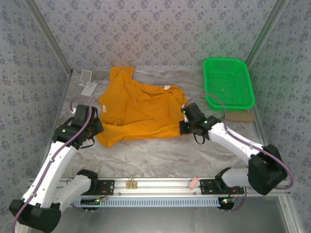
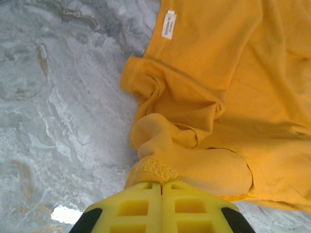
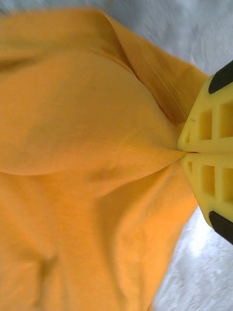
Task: Fold the inside-out t-shirt
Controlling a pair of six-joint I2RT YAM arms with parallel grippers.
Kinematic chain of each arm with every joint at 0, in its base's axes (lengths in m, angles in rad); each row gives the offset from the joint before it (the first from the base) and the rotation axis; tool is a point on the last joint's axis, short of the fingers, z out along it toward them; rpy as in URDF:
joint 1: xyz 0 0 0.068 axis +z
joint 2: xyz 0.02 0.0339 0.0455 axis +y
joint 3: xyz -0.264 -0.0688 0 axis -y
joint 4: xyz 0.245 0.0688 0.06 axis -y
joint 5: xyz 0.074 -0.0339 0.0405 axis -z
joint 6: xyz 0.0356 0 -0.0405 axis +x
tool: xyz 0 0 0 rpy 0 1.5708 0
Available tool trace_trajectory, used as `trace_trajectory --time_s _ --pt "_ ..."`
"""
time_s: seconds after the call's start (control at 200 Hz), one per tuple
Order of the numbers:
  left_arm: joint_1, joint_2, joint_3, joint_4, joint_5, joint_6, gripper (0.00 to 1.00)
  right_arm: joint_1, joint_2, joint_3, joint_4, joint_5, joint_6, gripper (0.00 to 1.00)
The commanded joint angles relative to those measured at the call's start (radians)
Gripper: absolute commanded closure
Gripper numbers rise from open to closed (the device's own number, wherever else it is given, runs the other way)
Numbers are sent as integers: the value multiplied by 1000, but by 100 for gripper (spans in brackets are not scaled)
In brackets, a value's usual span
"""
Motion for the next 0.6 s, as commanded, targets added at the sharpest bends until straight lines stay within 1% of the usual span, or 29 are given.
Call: trace_trajectory --time_s 0.0,0.04,0.09,0.16,0.185,0.235,0.26,0.28,0.365,0.48,0.56,0.585,0.6 --pt "13 -34 -30 -92 -69 -37 100 17 49 -3 -82 -37 31 99" --pt "25 -43 -43 -95 -74 -35 100 16 47 -4 -84 -58 23 95" --pt "49 -46 -50 -98 -53 -25 100 4 30 -1 -82 -96 7 91" --pt "82 -41 -53 -102 -18 -18 100 -36 10 15 -94 -147 -1 81" --pt "89 -43 -54 -99 -9 -16 100 -55 4 21 -100 -159 -9 76" --pt "95 -47 -56 -87 0 -9 100 -96 -6 24 -106 -171 -10 58" --pt "96 -48 -55 -81 2 -6 100 -117 -6 24 -104 -178 -11 53" --pt "97 -49 -51 -79 2 -5 100 -136 -4 24 -101 -185 -10 51" --pt "98 -49 -40 -78 6 -6 100 -187 32 37 -82 -241 -2 47" --pt "99 -45 -59 -59 21 -13 100 -182 115 42 18 -316 36 46" --pt "102 -40 -78 -49 27 -23 100 -163 185 67 53 -319 58 48" --pt "104 -40 -85 -47 25 -29 100 -158 206 78 51 -316 63 50" --pt "105 -39 -88 -49 24 -35 100 -155 227 87 47 -313 66 54"
